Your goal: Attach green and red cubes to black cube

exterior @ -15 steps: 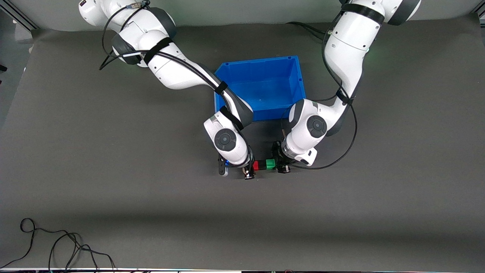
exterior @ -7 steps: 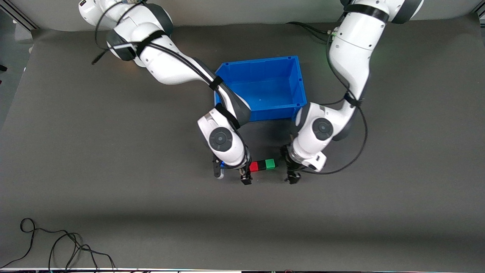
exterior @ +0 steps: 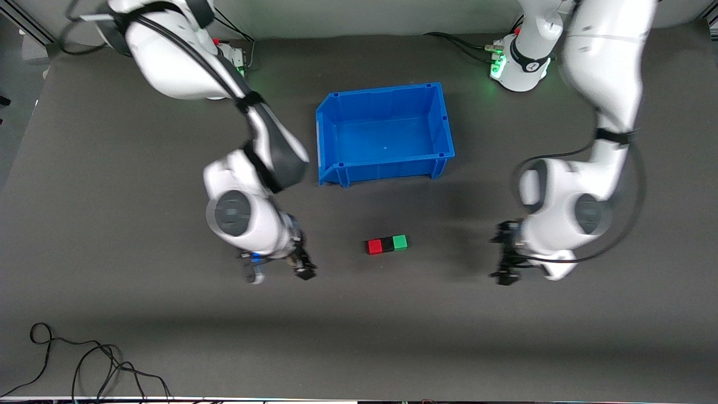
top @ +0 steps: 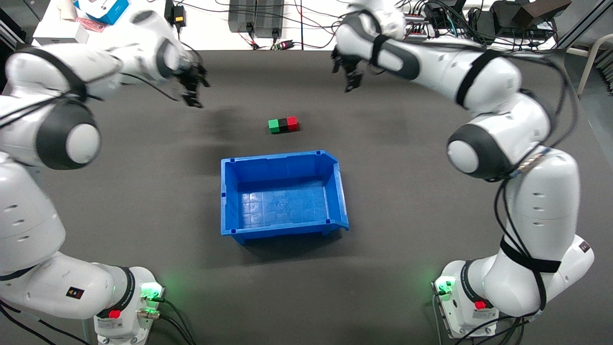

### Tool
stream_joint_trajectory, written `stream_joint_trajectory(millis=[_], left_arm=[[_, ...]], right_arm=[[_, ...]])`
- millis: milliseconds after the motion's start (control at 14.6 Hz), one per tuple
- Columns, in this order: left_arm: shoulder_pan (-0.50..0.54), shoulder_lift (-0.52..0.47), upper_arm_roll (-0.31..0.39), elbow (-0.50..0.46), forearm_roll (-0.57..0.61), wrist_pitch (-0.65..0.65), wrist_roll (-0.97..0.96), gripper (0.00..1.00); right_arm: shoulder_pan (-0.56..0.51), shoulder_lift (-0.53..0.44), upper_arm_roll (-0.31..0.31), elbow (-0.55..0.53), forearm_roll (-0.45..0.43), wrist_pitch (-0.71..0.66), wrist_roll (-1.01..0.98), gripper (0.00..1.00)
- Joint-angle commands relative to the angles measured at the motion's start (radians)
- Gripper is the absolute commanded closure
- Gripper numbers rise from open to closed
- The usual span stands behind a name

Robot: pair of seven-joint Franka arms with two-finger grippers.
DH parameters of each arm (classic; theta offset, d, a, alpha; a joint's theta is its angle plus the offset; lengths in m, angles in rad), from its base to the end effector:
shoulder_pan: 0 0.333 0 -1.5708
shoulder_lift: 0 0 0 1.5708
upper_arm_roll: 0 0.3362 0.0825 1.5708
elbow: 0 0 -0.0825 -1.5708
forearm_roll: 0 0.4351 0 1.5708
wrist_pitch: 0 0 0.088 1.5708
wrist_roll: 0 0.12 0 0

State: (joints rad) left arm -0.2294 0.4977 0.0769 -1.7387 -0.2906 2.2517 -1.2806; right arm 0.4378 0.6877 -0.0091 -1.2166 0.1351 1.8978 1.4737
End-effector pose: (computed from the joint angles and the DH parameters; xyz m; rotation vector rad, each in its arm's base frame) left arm 0.7063 -0.1239 0.2684 2.3732 1.8040 -0.1659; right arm 0.7246 0.3458 0.3561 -2.6294 1.5884 0.1585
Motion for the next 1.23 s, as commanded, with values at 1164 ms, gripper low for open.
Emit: stream_joint_trajectory(millis=[1164], left_arm=[[0.119,-0.395,-0.017,0.136,0.284,-0.612,1.261,0.00]], right_arm=[[-0.067,-0.649,-0.327,-0.447,-0.131,-0.238,-1.245,0.00]])
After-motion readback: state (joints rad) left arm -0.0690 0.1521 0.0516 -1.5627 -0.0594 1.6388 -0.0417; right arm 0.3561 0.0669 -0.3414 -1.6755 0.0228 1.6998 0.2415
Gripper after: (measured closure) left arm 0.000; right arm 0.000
